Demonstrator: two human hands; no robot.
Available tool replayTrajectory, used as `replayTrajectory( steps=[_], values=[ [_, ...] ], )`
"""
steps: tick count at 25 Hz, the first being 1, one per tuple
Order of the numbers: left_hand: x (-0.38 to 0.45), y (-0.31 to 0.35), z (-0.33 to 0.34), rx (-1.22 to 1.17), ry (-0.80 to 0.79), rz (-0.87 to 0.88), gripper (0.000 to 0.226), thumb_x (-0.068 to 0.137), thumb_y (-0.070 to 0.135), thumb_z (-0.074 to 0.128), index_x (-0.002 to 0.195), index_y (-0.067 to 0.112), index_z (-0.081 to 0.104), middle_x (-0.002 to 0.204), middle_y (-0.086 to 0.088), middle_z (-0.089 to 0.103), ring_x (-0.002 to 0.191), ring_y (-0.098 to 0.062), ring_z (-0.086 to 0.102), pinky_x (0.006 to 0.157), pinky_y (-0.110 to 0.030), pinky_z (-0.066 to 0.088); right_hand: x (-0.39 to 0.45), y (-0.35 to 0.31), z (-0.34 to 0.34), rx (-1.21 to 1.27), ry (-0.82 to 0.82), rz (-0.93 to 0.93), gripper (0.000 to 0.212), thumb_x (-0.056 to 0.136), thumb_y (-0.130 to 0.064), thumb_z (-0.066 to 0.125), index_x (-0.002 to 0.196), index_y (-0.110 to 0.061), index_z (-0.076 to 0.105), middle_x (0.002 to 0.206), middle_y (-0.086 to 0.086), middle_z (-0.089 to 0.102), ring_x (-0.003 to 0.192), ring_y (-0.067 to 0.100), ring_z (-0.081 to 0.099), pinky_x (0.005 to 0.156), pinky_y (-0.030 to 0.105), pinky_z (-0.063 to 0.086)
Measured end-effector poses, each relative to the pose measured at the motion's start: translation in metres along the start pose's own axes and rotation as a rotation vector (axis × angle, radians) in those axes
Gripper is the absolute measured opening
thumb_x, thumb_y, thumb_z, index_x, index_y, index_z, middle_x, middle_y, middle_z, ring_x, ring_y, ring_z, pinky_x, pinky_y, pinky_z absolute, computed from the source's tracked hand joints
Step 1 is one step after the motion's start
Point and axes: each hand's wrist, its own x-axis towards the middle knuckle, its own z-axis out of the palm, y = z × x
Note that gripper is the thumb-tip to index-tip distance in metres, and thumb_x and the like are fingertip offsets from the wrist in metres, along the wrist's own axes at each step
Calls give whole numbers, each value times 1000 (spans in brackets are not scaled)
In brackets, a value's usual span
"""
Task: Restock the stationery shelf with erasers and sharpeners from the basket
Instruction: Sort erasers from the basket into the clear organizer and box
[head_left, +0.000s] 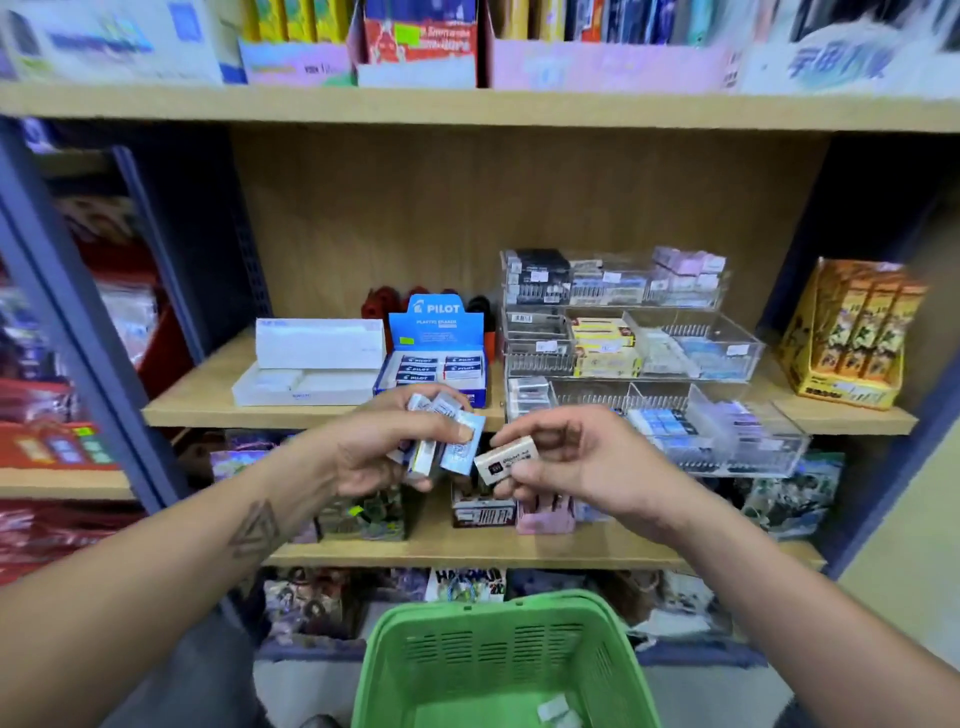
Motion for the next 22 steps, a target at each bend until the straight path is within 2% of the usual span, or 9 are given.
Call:
replayTrajectory(
  steps=[3,6,10,14,16,20,22],
  values=[
    [17,44,16,25,58,63,25,74,8,77,93,18,66,80,-14,67,62,-23,63,41,-23,47,14,-26,-22,-33,158,-124,23,82,15,68,102,2,71,92,15,76,86,25,73,82,33,59],
    [45,74,34,39,170,88,26,79,8,76,99,19,65,77,-7,69,64,-19,65,50,-25,50,28,-37,-46,-55,278,-159,18,80,5,76,94,-6,75,85,9,73,74,16,66,72,28,54],
    [83,105,54,55,245,127,25,74,5,81,92,16,66,83,-14,71,69,-25,68,50,-28,53,40,-47,-87,-222,447,-167,16,78,-6,82,89,-15,75,93,0,75,77,16,69,77,29,56],
    [115,136,66,110,271,212,24,73,2,82,88,12,66,78,-16,71,63,-24,69,51,-33,57,59,-58,-142,-512,689,-149,17,73,-23,88,79,-19,73,68,-2,68,61,11,57,61,25,47],
    [134,152,68,169,280,247,27,72,3,83,92,10,66,80,-17,71,63,-23,70,50,-34,57,76,-64,-170,-569,769,-136,19,70,-27,89,74,-21,72,64,-4,64,58,10,55,59,28,46],
    [170,174,67,272,280,244,32,73,6,84,100,6,66,85,-10,70,64,-14,69,50,-29,56,117,-69,-205,-711,782,-81,20,72,-32,86,72,-25,68,66,-6,64,62,12,57,57,27,44],
    [187,179,63,245,290,232,33,74,6,84,100,8,64,89,-8,68,72,-13,66,51,-28,57,140,-68,-213,-765,711,-44,19,74,-35,85,76,-24,69,74,-5,68,71,14,64,64,31,51]
  ],
)
